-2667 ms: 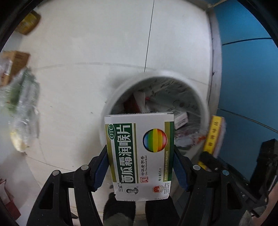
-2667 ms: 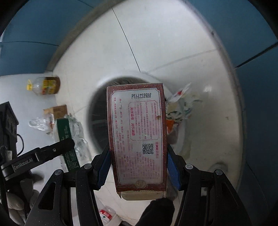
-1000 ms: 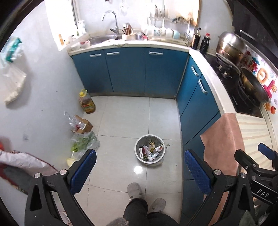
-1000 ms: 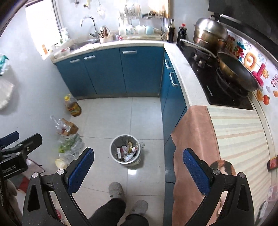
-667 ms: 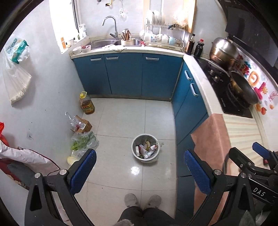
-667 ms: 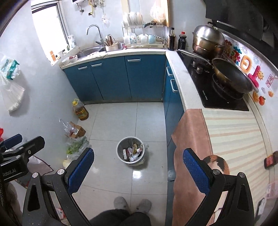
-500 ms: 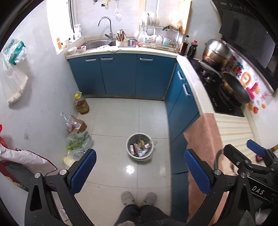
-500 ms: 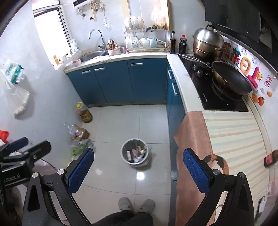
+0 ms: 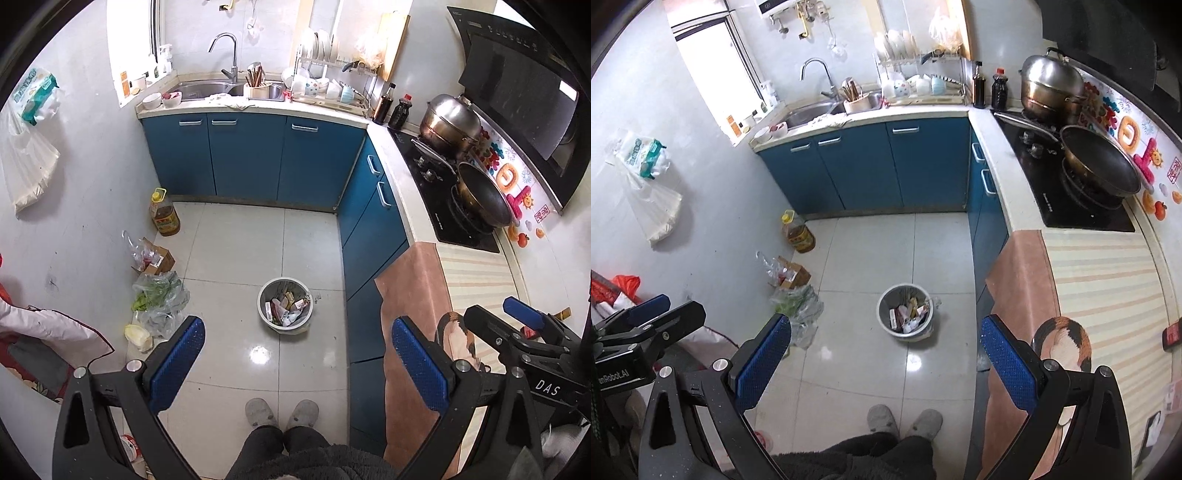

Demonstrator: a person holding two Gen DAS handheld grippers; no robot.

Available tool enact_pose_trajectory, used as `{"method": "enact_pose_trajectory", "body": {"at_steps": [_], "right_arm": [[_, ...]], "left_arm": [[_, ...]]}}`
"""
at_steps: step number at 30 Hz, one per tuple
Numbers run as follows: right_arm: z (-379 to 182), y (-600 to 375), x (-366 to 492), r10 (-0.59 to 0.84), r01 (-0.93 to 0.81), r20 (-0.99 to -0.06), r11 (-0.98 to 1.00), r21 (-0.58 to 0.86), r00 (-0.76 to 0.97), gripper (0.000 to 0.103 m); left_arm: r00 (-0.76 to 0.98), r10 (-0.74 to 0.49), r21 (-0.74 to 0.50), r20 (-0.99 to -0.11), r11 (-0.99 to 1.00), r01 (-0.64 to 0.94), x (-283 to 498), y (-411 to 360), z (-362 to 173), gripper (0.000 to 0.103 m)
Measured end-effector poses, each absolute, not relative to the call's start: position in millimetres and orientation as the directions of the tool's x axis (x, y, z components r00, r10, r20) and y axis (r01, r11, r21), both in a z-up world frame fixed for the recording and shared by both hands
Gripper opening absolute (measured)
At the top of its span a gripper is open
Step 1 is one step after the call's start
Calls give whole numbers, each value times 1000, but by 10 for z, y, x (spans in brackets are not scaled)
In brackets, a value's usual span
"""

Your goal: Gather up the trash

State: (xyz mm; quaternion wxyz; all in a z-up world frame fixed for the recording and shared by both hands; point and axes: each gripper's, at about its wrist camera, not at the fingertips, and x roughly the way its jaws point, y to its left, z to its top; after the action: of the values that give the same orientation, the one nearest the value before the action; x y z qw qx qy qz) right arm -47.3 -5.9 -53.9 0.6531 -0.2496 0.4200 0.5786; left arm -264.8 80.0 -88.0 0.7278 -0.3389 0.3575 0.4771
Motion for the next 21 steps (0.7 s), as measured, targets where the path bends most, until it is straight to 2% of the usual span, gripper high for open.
{"method": "enact_pose_trajectory", "body": {"at_steps": [21], "right_arm": [[-605,-23,-336,517,-972,-855,179,152,-39,103]], "left_arm": [[304,421,-169,-855,327,-930,-2594,835,-915,103]]}}
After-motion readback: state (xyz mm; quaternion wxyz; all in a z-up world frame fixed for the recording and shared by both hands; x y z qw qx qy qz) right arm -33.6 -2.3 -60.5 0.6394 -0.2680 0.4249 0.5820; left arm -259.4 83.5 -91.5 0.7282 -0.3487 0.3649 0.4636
